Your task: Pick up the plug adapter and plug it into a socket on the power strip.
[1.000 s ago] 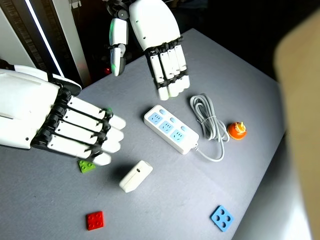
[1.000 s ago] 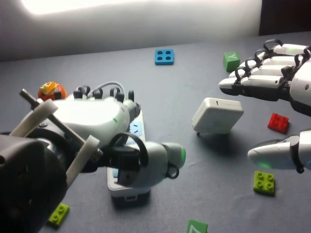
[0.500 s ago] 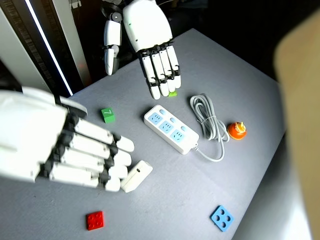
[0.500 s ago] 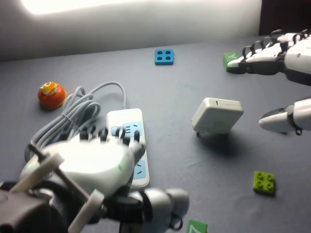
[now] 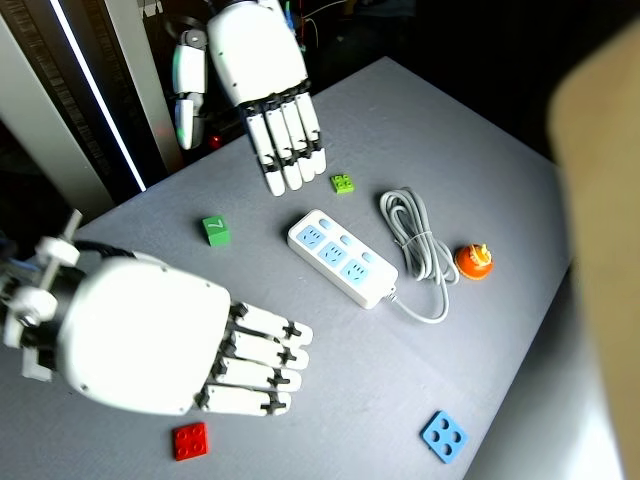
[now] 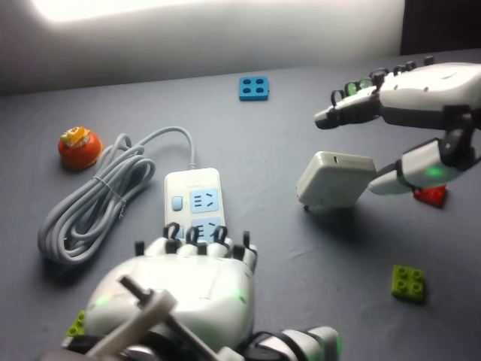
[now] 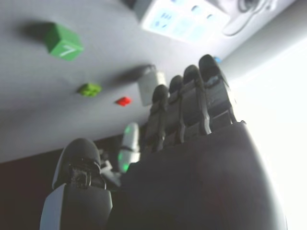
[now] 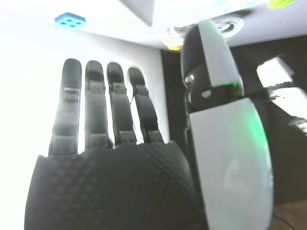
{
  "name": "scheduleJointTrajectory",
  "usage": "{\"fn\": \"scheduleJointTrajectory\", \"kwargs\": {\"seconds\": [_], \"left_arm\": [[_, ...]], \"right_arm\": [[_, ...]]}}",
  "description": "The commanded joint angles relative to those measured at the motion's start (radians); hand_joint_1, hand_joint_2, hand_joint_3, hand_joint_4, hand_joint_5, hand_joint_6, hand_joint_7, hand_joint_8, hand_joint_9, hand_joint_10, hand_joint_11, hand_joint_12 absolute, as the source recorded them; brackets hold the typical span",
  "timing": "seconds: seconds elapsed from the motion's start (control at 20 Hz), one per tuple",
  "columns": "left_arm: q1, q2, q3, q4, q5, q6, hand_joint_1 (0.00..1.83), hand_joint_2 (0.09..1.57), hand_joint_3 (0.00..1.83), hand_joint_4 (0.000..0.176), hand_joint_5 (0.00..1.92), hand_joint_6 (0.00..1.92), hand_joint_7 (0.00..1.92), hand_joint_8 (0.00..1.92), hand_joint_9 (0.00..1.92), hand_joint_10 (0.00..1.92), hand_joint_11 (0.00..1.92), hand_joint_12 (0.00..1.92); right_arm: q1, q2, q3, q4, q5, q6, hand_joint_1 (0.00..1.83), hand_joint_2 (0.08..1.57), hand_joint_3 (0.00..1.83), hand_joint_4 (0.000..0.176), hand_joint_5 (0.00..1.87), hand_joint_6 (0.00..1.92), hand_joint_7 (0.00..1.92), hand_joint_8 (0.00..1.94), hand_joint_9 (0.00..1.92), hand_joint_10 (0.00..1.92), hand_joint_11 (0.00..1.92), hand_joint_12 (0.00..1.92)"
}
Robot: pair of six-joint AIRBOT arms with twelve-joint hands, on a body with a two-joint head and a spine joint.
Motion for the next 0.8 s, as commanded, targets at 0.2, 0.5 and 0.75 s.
{"fn": "scheduleJointTrajectory", "kwargs": {"seconds": [0.2,0.5,0.75], "left_arm": [[0.064,-0.013,0.011,0.082,-0.067,-0.030,0.00,1.22,0.00,0.000,0.11,0.00,0.09,0.00,0.10,0.00,0.00,0.30],[0.154,-0.004,0.048,0.157,0.024,-0.058,0.00,1.23,0.00,0.000,0.10,0.01,0.09,0.00,0.09,0.00,0.00,0.27],[0.170,-0.021,0.084,0.157,0.024,-0.058,0.00,1.23,0.00,0.000,0.10,0.00,0.10,0.01,0.09,0.01,0.00,0.27]], "right_arm": [[-0.009,-0.063,0.064,0.005,0.102,0.031,1.09,1.10,0.00,0.000,0.32,0.02,0.26,0.01,0.24,0.01,0.00,0.61],[-0.047,-0.122,0.133,0.007,0.120,0.047,1.02,1.14,0.00,0.000,0.26,0.01,0.23,0.01,0.20,0.01,0.00,0.58],[-0.081,-0.163,0.179,0.008,0.122,0.110,0.99,1.16,0.01,0.000,0.24,0.00,0.19,0.00,0.18,0.00,0.00,0.50]]}}
